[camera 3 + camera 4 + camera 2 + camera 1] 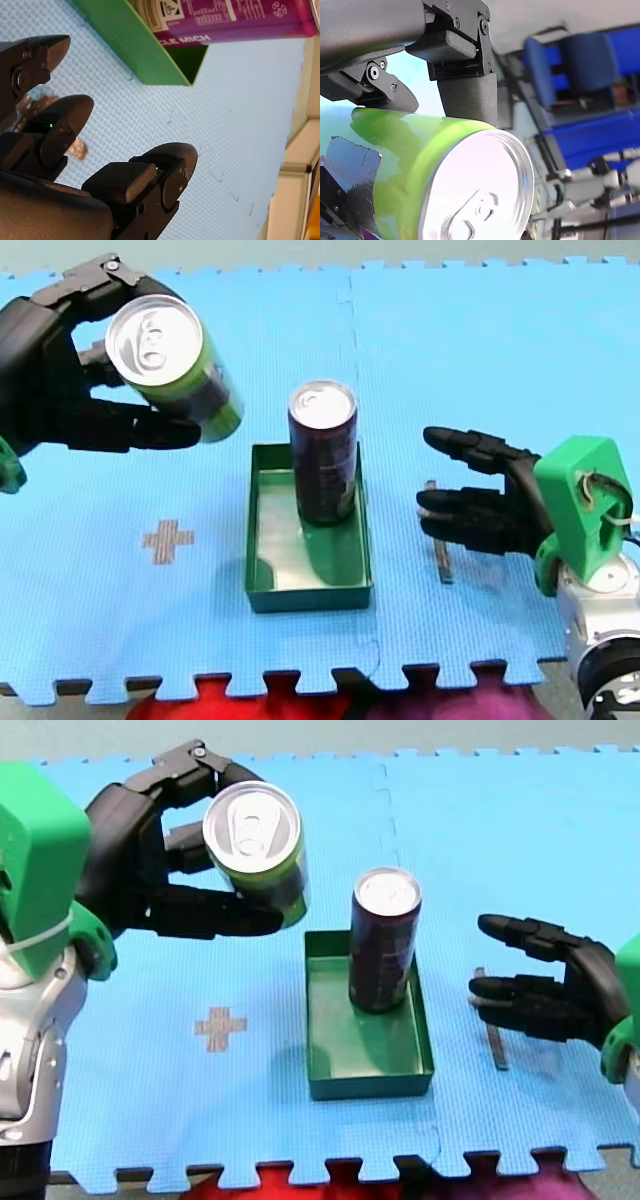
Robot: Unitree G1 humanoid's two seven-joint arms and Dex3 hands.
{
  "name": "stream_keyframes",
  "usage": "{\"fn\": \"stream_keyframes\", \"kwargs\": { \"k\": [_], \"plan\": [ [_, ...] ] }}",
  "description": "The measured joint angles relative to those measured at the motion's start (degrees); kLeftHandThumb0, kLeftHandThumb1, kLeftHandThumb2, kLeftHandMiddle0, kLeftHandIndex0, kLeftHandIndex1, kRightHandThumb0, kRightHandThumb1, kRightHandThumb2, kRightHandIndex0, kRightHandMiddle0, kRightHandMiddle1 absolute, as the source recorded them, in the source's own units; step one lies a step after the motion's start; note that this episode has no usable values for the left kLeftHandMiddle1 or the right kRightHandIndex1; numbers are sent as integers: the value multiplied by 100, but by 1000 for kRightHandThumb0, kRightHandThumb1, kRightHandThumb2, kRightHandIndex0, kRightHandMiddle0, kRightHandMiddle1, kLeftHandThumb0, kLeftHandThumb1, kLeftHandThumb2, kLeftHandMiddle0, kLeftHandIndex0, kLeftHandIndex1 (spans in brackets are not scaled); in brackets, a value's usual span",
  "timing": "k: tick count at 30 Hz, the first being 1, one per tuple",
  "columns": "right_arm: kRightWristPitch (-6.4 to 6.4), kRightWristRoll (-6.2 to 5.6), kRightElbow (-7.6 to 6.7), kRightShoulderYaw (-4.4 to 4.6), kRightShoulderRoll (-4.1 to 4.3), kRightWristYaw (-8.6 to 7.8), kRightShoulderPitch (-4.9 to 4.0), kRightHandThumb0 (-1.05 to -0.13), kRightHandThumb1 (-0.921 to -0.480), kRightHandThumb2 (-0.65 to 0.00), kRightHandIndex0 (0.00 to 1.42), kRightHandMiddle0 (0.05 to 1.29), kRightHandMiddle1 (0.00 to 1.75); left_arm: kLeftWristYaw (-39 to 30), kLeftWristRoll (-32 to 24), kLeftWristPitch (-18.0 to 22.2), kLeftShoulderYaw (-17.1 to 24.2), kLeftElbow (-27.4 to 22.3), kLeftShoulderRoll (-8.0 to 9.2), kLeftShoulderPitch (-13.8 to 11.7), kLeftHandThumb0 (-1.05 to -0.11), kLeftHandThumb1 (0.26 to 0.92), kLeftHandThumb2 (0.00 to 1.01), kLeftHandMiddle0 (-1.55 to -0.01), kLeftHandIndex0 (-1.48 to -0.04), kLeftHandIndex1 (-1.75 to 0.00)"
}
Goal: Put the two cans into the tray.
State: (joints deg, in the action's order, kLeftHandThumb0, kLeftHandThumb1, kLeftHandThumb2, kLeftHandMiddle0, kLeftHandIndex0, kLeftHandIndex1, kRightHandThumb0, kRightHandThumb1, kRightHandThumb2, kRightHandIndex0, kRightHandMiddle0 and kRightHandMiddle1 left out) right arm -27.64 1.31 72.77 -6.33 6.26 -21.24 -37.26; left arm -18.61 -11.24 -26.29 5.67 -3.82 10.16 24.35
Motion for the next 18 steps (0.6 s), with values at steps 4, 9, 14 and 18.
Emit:
{"fn": "stream_keyframes", "kwargs": {
  "k": [4, 9, 14, 18],
  "plan": [
    [4, 6, -1, 14, -1, 7, 0, -679, -738, -2, 963, 643, 0, 47, -483, -567, 191, 285, -140, 149, -274, 760, 11, -950, -557, -1746],
    [6, 4, -13, 25, -9, 5, 0, -689, -743, -3, 960, 640, 0, 110, -833, -592, 377, 638, -346, 187, -271, 763, 12, -954, -555, -1746],
    [6, 3, -18, 30, -16, -1, 2, -696, -746, -2, 960, 639, 0, 33, -1029, -553, 418, 712, -381, 108, -268, 765, 14, -958, -554, -1746],
    [6, 0, -20, 29, -16, -19, 6, -700, -748, -2, 956, 635, 0, 49, -1092, -626, 425, 676, -357, 98, -269, 767, 15, -961, -555, -1746]
  ]
}}
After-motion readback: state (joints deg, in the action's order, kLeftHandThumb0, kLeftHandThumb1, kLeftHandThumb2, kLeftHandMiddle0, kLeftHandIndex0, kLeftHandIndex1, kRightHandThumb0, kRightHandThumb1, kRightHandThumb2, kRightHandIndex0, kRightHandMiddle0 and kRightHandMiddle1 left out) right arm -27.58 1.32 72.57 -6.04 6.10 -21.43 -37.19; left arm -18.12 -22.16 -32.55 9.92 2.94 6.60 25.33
